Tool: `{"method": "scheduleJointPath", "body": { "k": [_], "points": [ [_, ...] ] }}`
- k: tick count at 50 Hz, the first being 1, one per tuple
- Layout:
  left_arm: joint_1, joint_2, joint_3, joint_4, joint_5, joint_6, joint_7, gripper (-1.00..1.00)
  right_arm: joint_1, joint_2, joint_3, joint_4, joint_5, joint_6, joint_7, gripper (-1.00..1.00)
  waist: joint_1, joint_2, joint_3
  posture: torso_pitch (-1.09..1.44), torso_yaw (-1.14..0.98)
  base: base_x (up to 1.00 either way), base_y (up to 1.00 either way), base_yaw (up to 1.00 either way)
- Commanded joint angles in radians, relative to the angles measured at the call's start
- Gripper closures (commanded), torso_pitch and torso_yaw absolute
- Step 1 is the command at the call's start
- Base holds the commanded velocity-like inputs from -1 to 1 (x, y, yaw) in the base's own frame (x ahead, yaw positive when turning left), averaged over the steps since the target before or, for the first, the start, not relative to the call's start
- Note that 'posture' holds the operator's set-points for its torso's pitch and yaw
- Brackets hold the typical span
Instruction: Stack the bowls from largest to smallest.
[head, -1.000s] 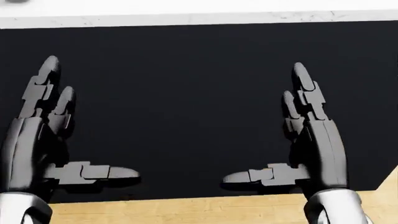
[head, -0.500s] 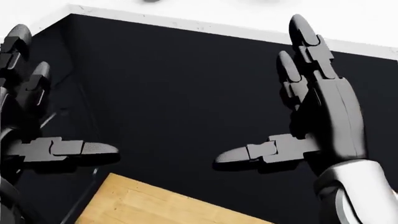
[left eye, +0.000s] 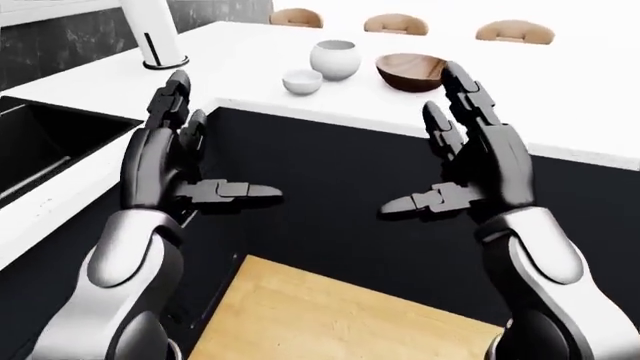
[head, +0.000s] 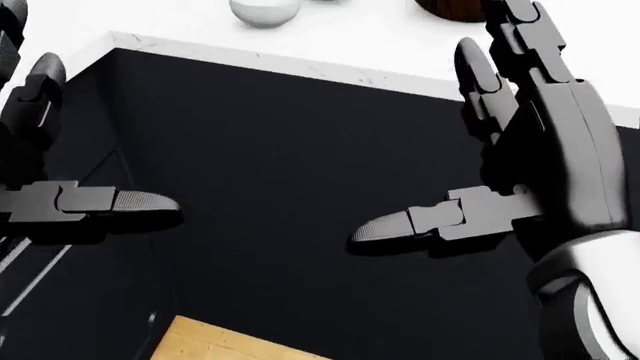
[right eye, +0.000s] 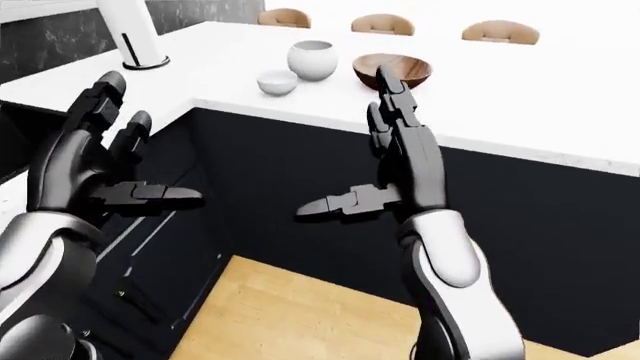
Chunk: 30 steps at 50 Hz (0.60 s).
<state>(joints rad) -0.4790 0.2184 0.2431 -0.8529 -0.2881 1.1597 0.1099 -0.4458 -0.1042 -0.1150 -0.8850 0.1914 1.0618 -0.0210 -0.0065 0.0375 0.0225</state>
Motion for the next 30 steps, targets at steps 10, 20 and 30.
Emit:
{"method": "scheduleJointPath", "body": {
  "k": [10,20,30],
  "points": [
    [-0.148,0.057,0.106,-0.071,-0.133,0.142,0.039,-1.00,-0.157,-0.056,-0.075,-0.111,0.120,0.160,-0.084,-1.00,-0.004,-0.068,0.006,0.00,0.00,0.42,0.00,0.00],
    [-0.189,0.116,0.158,-0.043,-0.251,0.150,0.114,-1.00,-0.259,-0.080,-0.124,-0.156,0.225,0.261,-0.144,-1.00,0.031,0.019,0.003,0.00,0.00,0.19,0.00,0.00],
    [-0.174,0.166,0.187,-0.041,-0.374,0.136,0.194,-1.00,-0.291,-0.102,-0.133,-0.157,0.294,0.282,-0.202,-1.00,0.018,-0.117,-0.009,0.00,0.00,0.28,0.00,0.00]
  ]
}}
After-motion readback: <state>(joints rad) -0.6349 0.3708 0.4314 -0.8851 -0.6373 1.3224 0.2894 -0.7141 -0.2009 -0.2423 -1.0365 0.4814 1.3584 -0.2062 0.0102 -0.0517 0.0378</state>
